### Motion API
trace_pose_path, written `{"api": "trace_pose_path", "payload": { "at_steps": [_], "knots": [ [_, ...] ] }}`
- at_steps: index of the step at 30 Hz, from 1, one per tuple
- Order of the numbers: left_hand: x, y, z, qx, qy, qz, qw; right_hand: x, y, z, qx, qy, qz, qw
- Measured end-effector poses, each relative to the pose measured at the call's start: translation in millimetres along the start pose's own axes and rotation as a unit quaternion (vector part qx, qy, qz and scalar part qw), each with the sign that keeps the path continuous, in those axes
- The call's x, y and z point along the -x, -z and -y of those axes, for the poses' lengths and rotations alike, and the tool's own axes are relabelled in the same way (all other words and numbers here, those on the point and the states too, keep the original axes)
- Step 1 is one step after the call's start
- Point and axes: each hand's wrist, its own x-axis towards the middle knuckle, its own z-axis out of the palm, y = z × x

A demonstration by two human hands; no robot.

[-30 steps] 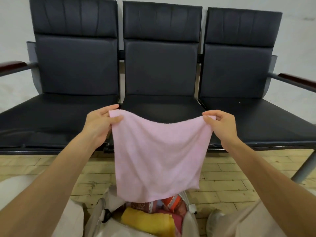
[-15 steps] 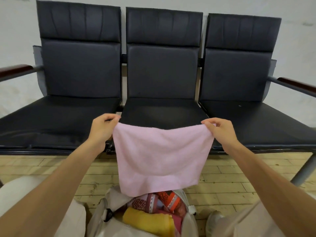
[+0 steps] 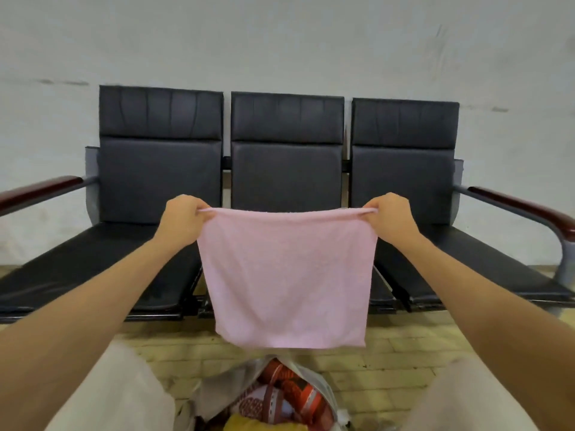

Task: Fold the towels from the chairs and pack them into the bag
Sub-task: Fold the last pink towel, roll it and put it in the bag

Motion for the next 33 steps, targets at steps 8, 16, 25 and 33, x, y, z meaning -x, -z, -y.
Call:
{"api": "trace_pose_path", "payload": {
  "at_steps": [8,16,25,33],
  "knots": [
    [-16.8,30.0,-10.4,0.010,-0.009,-0.043,0.999,-0.6,24.8,7.2,-0.008,0.059,-0.138,0.989],
    [-9.3,40.6,-10.4,0.053,-0.018,0.068,0.996,8.2,32.0,5.9,-0.081,0.059,-0.091,0.991],
    [-9.9,36.3,-3.7,-0.053,-0.058,-0.044,0.996,11.2,31.9,5.8,-0.020,0.035,-0.099,0.994],
    [-0.7,31.9,-5.1,0.001,0.030,0.114,0.993,6.7,24.9,3.5,-0.033,0.010,-0.009,0.999]
  ]
}}
